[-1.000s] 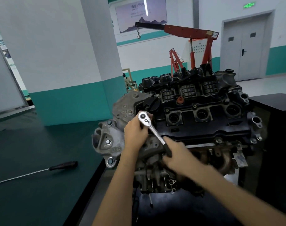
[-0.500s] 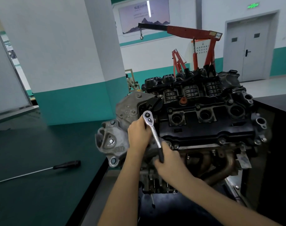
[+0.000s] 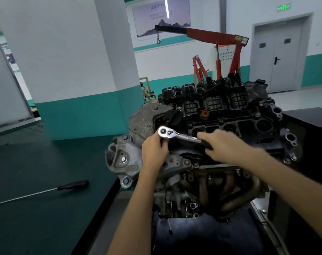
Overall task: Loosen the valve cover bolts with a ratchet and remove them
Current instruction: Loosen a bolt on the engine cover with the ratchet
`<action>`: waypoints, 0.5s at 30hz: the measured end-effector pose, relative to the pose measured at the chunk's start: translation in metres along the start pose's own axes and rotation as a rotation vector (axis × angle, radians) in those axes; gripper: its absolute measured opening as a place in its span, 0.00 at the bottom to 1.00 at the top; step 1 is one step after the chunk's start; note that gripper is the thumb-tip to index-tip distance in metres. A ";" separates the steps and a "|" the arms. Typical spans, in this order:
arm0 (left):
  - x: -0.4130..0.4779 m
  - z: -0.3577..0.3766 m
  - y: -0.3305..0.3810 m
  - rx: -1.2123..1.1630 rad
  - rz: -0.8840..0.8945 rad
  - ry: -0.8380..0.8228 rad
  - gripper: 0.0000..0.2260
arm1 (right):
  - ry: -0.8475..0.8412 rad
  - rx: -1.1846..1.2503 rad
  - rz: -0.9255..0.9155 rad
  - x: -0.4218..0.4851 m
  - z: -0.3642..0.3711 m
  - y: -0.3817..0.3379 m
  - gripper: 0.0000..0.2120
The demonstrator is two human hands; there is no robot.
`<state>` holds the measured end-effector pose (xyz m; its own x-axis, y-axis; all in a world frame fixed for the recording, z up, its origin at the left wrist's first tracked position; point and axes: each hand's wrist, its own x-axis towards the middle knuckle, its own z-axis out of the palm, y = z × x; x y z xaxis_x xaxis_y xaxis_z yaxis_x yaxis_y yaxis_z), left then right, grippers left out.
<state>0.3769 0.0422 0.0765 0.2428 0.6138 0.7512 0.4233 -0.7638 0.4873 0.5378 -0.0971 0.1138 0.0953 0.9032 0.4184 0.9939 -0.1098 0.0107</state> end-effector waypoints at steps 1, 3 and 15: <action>0.000 0.001 0.001 0.009 -0.014 -0.007 0.05 | 0.001 0.122 0.048 -0.011 0.012 -0.012 0.11; 0.001 0.001 0.002 0.047 -0.032 -0.020 0.04 | -0.037 0.493 0.137 -0.030 0.038 -0.045 0.09; 0.003 -0.001 -0.003 -0.064 0.058 -0.015 0.07 | -0.058 0.625 0.116 -0.028 0.049 -0.057 0.15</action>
<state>0.3752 0.0455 0.0777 0.2787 0.5704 0.7726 0.3515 -0.8093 0.4707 0.4814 -0.0961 0.0571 0.1893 0.9231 0.3347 0.8203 0.0386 -0.5706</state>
